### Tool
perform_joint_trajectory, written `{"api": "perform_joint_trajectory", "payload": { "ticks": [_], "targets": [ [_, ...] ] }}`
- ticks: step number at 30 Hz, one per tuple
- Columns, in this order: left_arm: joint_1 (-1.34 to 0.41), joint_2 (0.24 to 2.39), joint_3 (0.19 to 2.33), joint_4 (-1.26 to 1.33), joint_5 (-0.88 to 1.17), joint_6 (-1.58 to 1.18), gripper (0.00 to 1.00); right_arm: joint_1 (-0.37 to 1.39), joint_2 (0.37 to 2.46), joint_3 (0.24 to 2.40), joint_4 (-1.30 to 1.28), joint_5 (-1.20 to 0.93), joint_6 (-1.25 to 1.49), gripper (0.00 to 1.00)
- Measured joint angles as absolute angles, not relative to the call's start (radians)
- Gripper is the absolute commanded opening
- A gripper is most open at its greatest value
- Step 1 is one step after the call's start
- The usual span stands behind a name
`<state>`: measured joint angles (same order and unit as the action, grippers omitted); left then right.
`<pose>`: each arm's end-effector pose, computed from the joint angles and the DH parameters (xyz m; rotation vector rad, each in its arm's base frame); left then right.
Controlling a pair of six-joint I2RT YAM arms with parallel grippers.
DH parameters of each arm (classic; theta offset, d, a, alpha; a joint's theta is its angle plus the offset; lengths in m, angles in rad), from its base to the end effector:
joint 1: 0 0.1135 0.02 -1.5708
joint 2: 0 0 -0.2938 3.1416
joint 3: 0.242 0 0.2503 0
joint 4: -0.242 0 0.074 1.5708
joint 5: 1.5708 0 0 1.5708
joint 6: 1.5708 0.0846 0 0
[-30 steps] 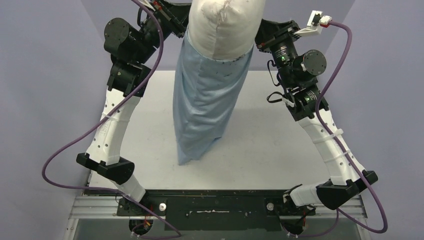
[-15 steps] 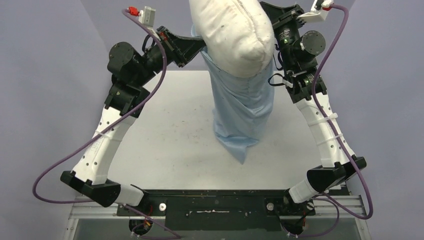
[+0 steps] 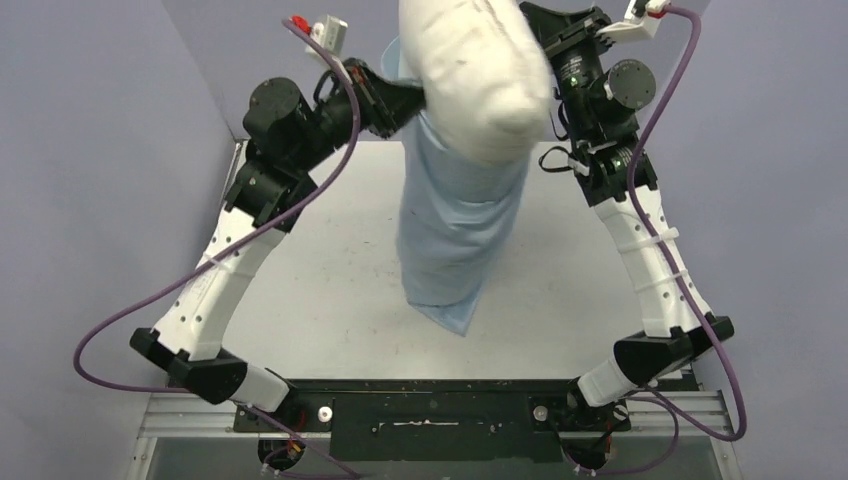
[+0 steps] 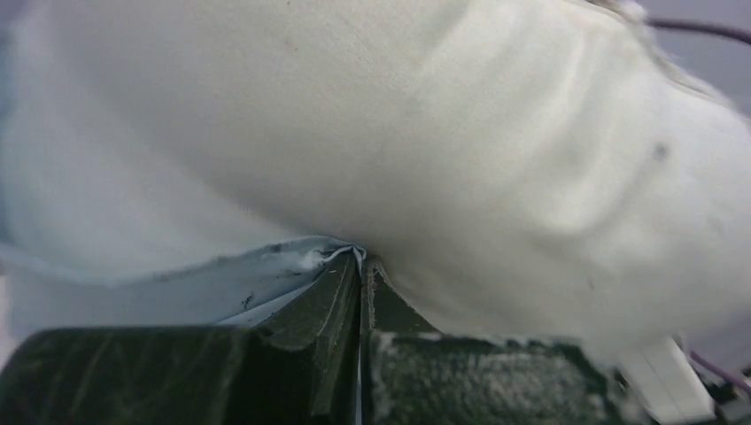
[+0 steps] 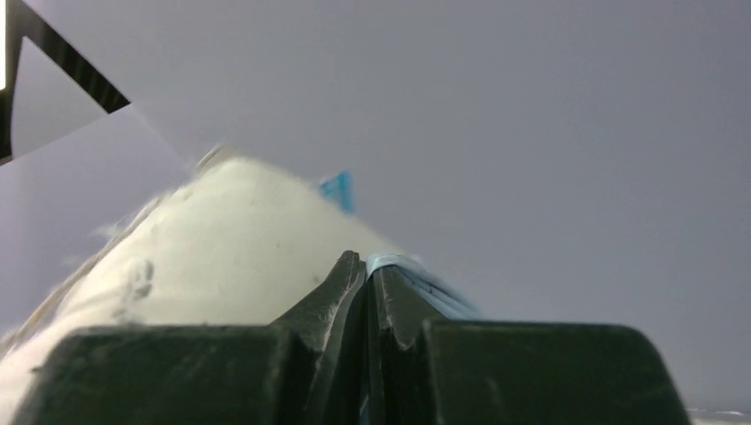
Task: Put the pillow into the pillowcase
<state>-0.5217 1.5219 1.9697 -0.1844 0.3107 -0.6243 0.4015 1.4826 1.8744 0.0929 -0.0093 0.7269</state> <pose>0.2888 -0.1958 0.6065 0.2123 1.4010 -1.1652 0.3091 0.1321 0.6283 0.1762 1.1276 1.0156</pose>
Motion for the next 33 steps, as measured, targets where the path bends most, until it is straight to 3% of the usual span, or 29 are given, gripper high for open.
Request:
{"api": "perform_joint_trajectory", "payload": {
  "ticks": [2, 5, 13, 15, 19, 23, 30, 33],
  "targets": [
    [-0.591, 1.442, 1.868, -0.170, 0.326, -0.623, 0.00, 0.366, 1.549, 1.966, 0.055, -0.015, 0.727, 0.00],
    [-0.617, 1.426, 1.889, -0.193, 0.351, -0.606, 0.00, 0.346, 1.599, 2.007, 0.041, -0.035, 0.735, 0.00],
    [-0.399, 1.715, 2.287, -0.328, 0.338, -0.648, 0.00, 0.507, 1.510, 1.846, 0.097, 0.001, 0.687, 0.00],
    [-0.441, 1.693, 2.231, -0.322, 0.311, -0.641, 0.00, 0.506, 1.520, 1.893, 0.073, -0.002, 0.682, 0.00],
    [-0.577, 1.486, 1.909, -0.199, 0.282, -0.652, 0.00, 0.430, 1.604, 2.093, -0.014, -0.028, 0.702, 0.00],
    [-0.639, 1.358, 1.841, -0.172, 0.315, -0.645, 0.00, 0.379, 1.666, 2.189, -0.018, -0.048, 0.738, 0.00],
    [-0.515, 1.512, 2.164, -0.246, 0.258, -0.595, 0.00, 0.417, 1.545, 1.958, 0.089, -0.068, 0.794, 0.00],
    [-0.467, 1.573, 2.209, -0.245, 0.251, -0.614, 0.00, 0.429, 1.501, 1.929, 0.117, -0.068, 0.808, 0.00]
  ]
}}
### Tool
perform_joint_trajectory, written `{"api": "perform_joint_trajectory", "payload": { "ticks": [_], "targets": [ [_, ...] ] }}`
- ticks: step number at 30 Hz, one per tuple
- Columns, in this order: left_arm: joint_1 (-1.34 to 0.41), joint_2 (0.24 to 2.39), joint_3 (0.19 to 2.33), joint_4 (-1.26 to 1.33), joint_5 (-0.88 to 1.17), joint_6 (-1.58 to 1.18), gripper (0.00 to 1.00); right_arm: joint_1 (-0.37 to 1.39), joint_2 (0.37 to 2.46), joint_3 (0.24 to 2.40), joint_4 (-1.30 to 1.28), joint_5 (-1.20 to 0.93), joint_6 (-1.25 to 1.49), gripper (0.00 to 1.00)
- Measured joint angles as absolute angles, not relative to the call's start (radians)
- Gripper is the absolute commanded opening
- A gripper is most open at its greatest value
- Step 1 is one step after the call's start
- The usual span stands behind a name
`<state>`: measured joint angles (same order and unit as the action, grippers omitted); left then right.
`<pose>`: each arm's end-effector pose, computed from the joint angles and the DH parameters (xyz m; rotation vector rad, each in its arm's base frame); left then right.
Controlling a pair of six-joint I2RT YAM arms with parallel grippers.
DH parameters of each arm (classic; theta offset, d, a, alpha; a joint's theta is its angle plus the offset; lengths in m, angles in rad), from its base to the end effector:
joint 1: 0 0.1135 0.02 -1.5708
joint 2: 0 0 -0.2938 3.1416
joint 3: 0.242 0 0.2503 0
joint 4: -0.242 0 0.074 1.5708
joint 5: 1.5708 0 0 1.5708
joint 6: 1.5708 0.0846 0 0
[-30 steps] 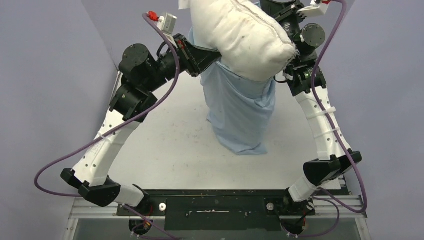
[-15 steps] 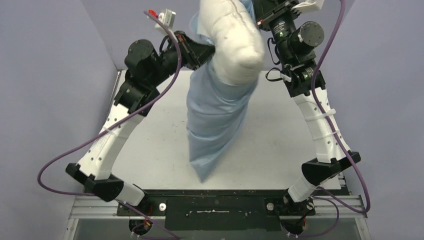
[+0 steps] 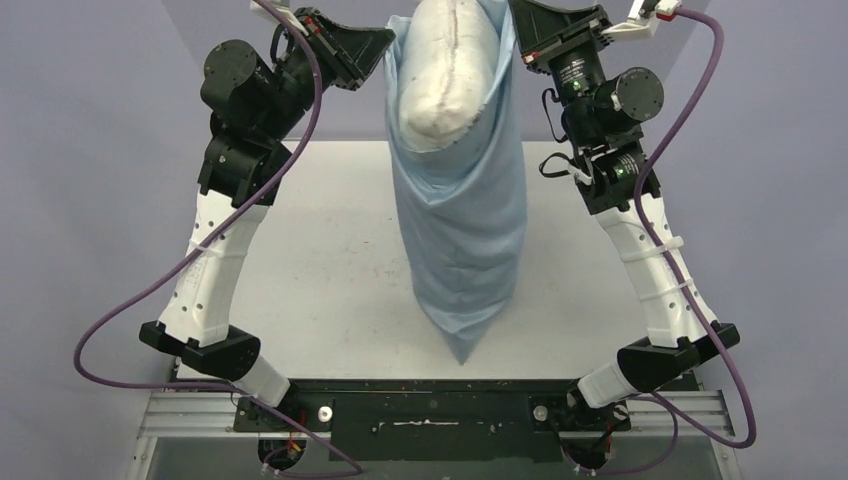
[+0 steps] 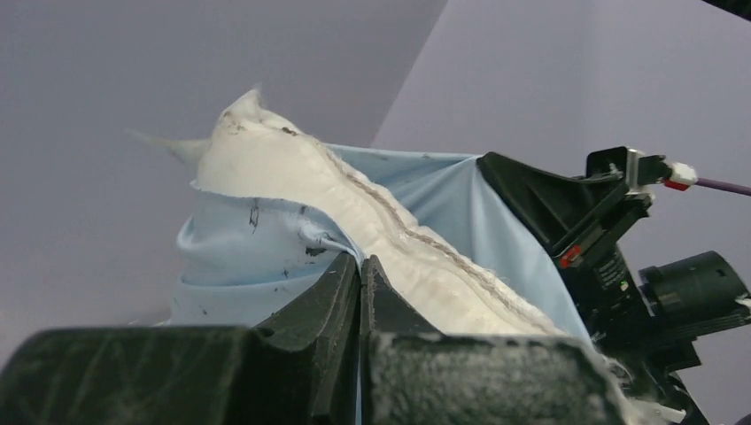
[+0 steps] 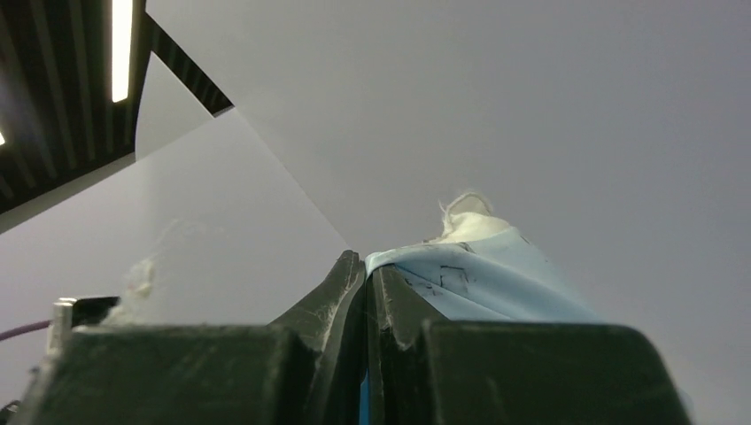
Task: Put the pillow into the pillowcase
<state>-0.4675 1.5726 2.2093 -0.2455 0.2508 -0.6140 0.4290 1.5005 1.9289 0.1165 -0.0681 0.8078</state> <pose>0.2802 -0.1650 0.6595 0.1426 1.2570 -1.0906 0.2986 0.1429 0.6442 0.1408 1.0855 1.1549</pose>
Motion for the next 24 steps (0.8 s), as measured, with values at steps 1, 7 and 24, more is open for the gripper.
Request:
{"api": "perform_joint_trajectory", "payload": {
  "ticks": [1, 7, 24],
  "targets": [
    [-0.460, 1.577, 2.204, -0.248, 0.250, -0.619, 0.00, 0.427, 1.496, 1.932, 0.121, -0.068, 0.812, 0.00],
    [-0.435, 1.485, 2.046, -0.227, 0.234, -0.625, 0.00, 0.398, 1.504, 2.010, 0.109, -0.075, 0.831, 0.00],
    [-0.056, 1.589, 2.146, -0.127, 0.405, -0.926, 0.00, 0.320, 1.485, 1.936, 0.102, -0.033, 0.851, 0.00]
  ]
}}
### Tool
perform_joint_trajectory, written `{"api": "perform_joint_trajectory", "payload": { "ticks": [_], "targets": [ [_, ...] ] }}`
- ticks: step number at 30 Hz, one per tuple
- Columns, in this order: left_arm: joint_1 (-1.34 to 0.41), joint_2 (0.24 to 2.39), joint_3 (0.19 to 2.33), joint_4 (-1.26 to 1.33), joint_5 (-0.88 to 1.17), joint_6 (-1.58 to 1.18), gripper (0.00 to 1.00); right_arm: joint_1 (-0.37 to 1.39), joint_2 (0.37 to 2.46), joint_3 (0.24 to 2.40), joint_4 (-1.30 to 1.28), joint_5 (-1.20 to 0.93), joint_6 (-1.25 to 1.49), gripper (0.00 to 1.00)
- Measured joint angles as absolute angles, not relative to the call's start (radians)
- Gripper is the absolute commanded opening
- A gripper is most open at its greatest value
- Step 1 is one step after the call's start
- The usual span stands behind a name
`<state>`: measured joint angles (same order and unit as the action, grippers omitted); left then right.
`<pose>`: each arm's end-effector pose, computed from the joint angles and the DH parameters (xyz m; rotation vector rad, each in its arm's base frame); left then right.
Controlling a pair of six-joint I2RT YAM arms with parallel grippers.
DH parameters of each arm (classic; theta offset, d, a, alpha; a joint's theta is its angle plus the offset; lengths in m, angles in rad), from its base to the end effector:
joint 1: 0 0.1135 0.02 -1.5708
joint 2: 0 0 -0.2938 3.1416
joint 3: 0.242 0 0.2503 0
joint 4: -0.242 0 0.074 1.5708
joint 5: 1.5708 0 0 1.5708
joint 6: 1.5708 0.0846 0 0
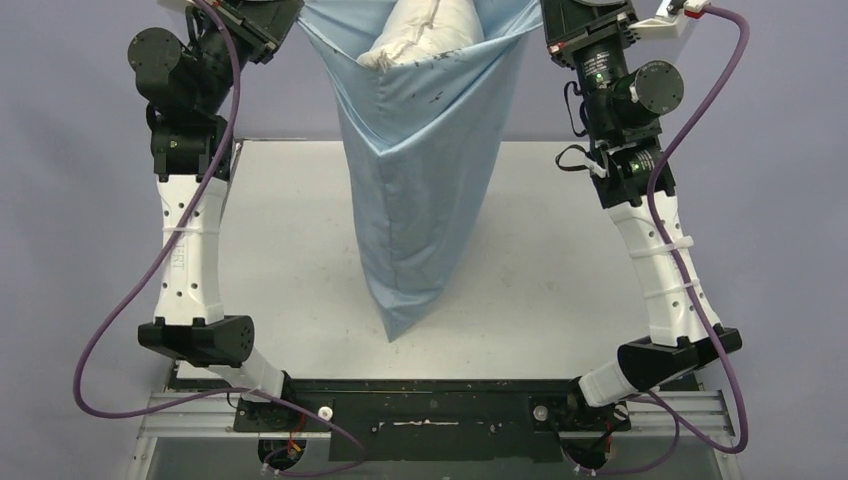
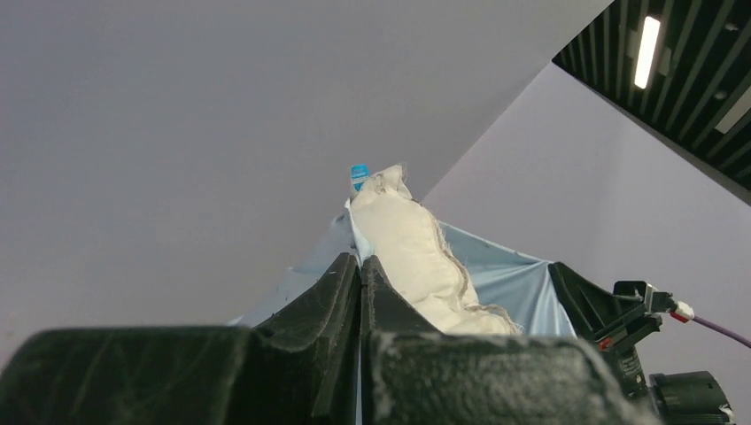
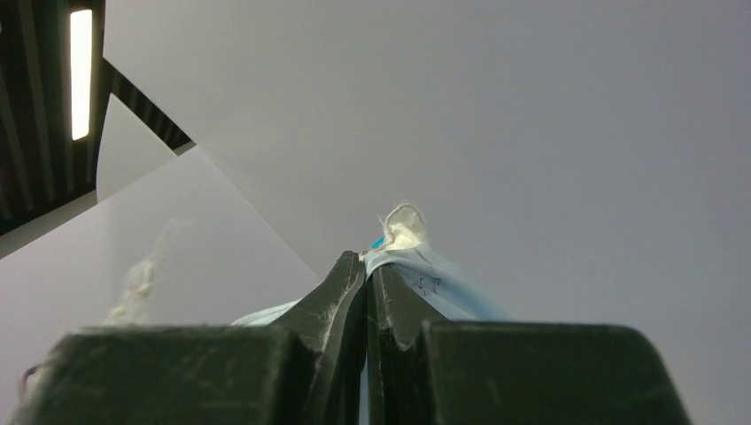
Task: Put the pillow into the pillowcase
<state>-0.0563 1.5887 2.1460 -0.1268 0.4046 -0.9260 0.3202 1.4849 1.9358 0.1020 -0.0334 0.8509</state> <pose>0.3353 -0.0523 0.6500 -0.1559 1.2385 -1.0896 0.3050 0.1041 0.6494 0.2510 1.0464 1.0803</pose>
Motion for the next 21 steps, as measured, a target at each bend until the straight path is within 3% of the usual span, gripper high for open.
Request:
{"api": "perform_joint_trajectory", "payload": {
  "ticks": [10, 14, 17, 21],
  "targets": [
    [0.117, 1.744, 2.414, -0.086, 0.448, -1.070, 0.00, 0.319, 1.662, 2.140, 0.064, -0.295, 0.850, 0.00],
    [0.216, 1.772, 2.489, -0.075, 0.445, -1.097, 0.00, 0.315, 1.691, 2.105, 0.077, -0.383, 0.852, 0.00],
    [0.202, 1.749, 2.435, -0.036, 0.442, -1.076, 0.00, 0.315, 1.659, 1.956, 0.101, -0.426, 0.850, 0.00],
    [0.061, 1.613, 2.132, 0.019, 0.437, -0.986, 0.00, 0.312, 1.610, 1.711, 0.109, -0.443, 0.839, 0.00]
  ]
}}
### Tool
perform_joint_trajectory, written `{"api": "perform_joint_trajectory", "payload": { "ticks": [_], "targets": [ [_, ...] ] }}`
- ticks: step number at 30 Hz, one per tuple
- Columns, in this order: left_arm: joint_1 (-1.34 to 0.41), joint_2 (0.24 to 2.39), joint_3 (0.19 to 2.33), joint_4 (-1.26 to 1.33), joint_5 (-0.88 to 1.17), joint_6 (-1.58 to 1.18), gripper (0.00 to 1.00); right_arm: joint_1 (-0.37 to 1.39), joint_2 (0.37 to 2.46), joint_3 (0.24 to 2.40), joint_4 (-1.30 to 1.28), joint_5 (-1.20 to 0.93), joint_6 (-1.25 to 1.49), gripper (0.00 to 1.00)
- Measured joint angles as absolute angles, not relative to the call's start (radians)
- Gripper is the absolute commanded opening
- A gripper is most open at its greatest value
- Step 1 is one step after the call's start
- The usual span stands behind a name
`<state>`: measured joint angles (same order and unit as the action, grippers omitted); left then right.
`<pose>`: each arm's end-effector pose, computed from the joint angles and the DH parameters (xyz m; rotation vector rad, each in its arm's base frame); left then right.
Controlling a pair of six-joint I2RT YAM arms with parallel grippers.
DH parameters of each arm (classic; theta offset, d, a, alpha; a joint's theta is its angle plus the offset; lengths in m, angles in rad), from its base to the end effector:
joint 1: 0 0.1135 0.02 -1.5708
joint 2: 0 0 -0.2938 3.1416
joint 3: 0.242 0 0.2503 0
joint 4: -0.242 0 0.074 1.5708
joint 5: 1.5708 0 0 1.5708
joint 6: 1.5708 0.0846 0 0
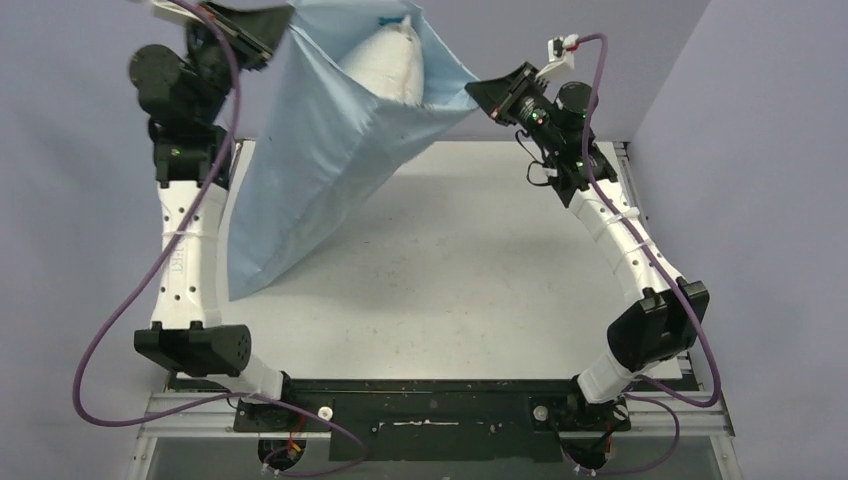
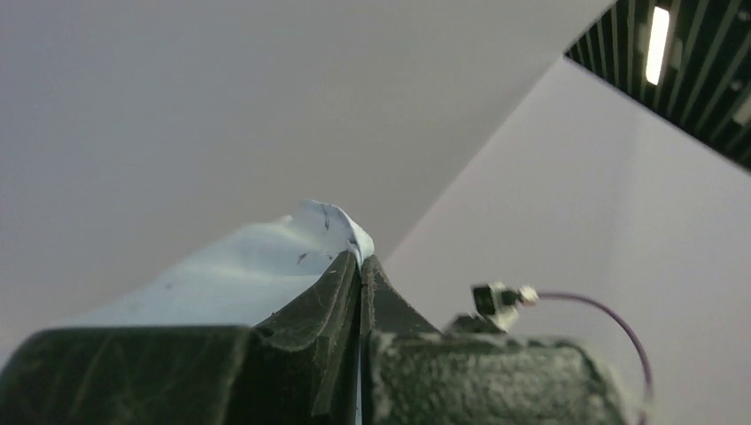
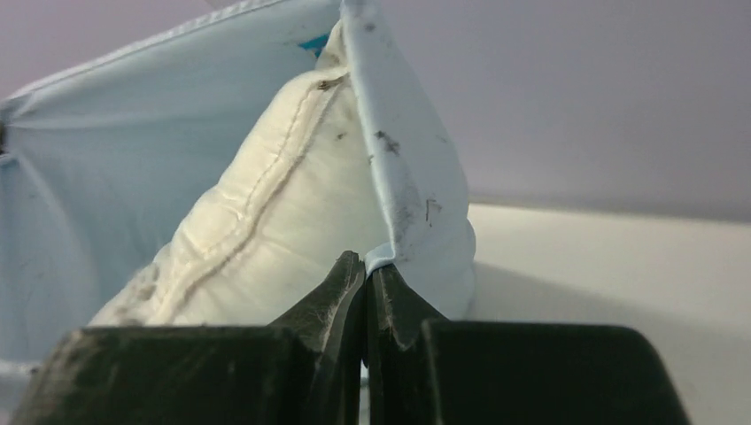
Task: Put the pillow into the pillowcase
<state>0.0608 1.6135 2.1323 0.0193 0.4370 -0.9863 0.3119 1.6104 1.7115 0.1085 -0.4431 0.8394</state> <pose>0.3447 -0.0149 0.6568 -0.1723 1.1345 -1.0527 0.3834 0.1617 0.5226 -0.0114 1.5014 1.2459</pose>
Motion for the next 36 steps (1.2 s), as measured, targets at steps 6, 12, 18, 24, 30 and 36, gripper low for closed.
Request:
{"api": "perform_joint_trajectory", "payload": {
  "ticks": [6, 12, 18, 24, 30, 36],
  "targets": [
    [-0.225, 1.348, 1.595, 0.112, 0.445, -0.846, 0.15, 0.301, 1.540, 1.413, 0.090, -0.449, 0.778, 0.00],
    [-0.351, 1.278, 1.359, 0.196, 0.460, -0.785, 0.47, 0.263, 1.450, 1.193, 0.042, -0.424, 0.705, 0.09],
    [-0.360, 1.309, 1.356, 0.181, 0.464, -0.681, 0.55, 0.125, 1.363, 1.076, -0.014, -0.366, 0.660, 0.50],
    [-0.360, 1.303, 1.333, 0.070, 0.378, -0.511, 0.56, 0.039, 1.254, 1.029, -0.109, -0.317, 0.604, 0.65],
    [-0.357, 1.303, 1.245, -0.057, 0.292, -0.415, 0.56, 0.042, 1.195, 0.960, -0.140, -0.375, 0.576, 0.72],
    [-0.324, 1.308, 1.138, -0.104, 0.225, -0.377, 0.56, 0.048, 1.187, 0.808, -0.150, -0.455, 0.569, 0.72]
  ]
}}
